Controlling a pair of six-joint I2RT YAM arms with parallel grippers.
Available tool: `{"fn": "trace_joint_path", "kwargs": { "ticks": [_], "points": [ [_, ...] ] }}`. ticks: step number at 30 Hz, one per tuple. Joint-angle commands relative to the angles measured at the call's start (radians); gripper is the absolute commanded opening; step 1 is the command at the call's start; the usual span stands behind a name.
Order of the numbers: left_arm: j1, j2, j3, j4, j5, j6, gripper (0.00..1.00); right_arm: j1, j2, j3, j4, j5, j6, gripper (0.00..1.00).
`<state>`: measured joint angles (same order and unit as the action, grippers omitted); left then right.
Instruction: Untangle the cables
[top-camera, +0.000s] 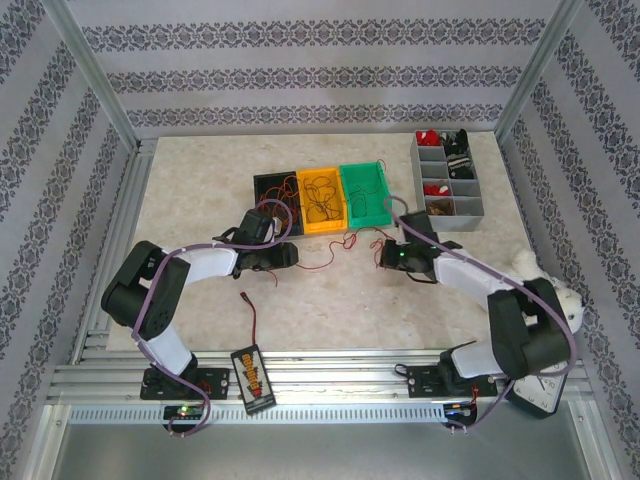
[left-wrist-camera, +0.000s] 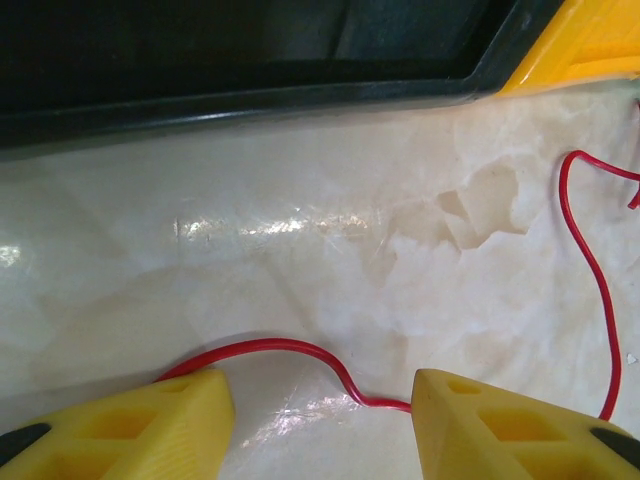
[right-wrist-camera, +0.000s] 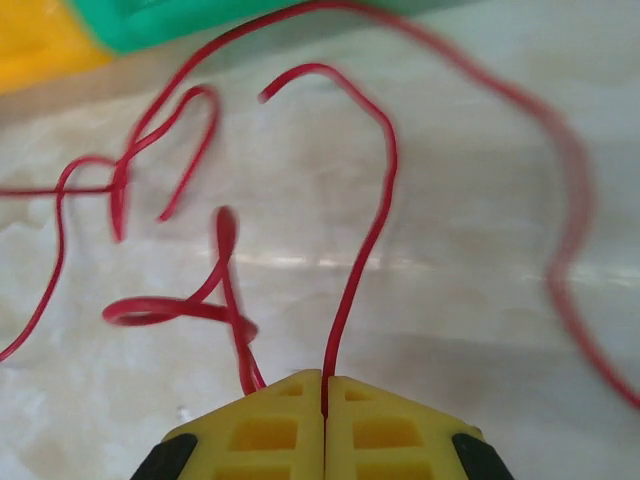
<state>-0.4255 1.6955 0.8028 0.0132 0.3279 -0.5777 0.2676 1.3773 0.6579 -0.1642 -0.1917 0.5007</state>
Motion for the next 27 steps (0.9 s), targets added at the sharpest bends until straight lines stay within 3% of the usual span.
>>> {"fn": "trace_joint_path", "kwargs": {
  "ticks": [1,6,12,16,23,25,27],
  "points": [
    [0.024,0.07,-0.027,-0.117,-0.194,0.006,0.54,-0.092,-0.069,-0.029,0.069,-0.144,0.069,0.07],
    [0.023,0.077,-0.023,-0.111,-0.188,0.012,0.54,-0.182,-0.146,-0.029,0.065,-0.246,0.069,0.07],
    [0.024,0.076,-0.024,-0.094,-0.173,0.019,0.54,-0.172,-0.143,0.055,0.066,-0.271,0.091,0.09],
    [0.024,0.077,-0.022,-0.092,-0.168,0.021,0.55,-0.147,-0.038,0.189,0.068,-0.227,0.086,0.09],
    [0.024,0.067,-0.027,-0.097,-0.172,0.022,0.55,-0.084,0.279,0.507,-0.009,-0.097,0.047,0.12],
    [0.024,0.061,-0.029,-0.096,-0.174,0.021,0.55,-0.081,0.354,0.569,-0.011,-0.063,0.06,0.21],
    [0.023,0.054,-0.033,-0.097,-0.171,0.022,0.55,-0.072,0.406,0.625,-0.018,-0.039,0.055,0.37]
  ]
}}
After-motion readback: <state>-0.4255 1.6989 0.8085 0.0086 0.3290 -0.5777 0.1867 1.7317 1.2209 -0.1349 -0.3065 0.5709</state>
